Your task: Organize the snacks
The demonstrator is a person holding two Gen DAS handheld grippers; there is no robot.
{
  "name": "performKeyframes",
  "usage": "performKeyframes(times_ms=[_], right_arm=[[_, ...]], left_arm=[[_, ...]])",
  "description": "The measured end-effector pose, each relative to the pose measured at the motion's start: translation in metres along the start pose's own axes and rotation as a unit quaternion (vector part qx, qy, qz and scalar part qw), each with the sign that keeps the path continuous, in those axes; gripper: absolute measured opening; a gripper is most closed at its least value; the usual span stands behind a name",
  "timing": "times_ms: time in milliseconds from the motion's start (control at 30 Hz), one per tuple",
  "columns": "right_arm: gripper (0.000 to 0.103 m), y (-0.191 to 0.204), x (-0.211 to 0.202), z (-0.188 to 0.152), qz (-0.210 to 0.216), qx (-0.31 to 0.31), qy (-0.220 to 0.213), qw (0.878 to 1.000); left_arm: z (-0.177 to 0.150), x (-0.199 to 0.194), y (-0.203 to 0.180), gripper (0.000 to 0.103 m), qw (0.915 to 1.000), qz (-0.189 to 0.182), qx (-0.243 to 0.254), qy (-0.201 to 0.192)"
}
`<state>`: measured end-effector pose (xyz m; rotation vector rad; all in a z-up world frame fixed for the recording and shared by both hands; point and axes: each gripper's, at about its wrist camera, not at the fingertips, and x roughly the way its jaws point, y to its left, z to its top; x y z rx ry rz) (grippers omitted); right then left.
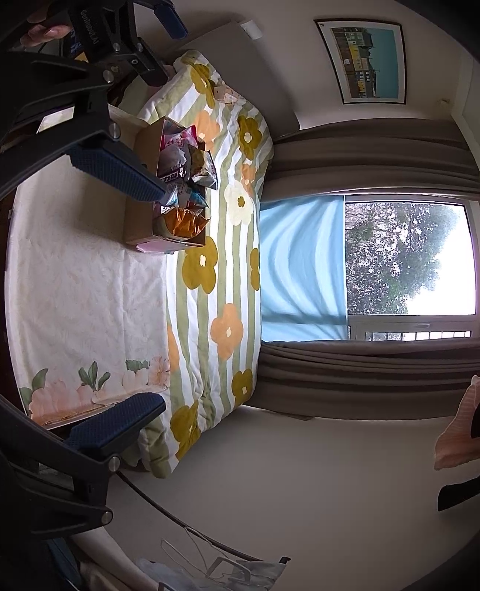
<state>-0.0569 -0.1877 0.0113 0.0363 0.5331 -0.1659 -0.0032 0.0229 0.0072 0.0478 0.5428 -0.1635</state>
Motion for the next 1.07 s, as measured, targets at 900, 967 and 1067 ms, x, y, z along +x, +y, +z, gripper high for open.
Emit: performKeyframes(times_ms=[900, 967, 1067], right_arm=[[0.103, 0.002, 0.002, -0.001, -0.004, 0.001, 0.004, 1.0], [0.103, 0.002, 0.003, -0.003, -0.005, 0.001, 0.006, 1.0], [0.103, 0.002, 0.007, -0.004, -0.005, 0.002, 0.012, 1.0]], left_arm=[[-0.005, 0.011, 0.006, 0.103, 1.0, 0.003, 0.004, -0.006], [-0.005, 0.012, 0.006, 0.103, 0.9998, 0.012, 0.007, -0.014], [-0.005, 0.016, 0.006, 0.103, 0.9998, 0.008, 0.008, -0.014]])
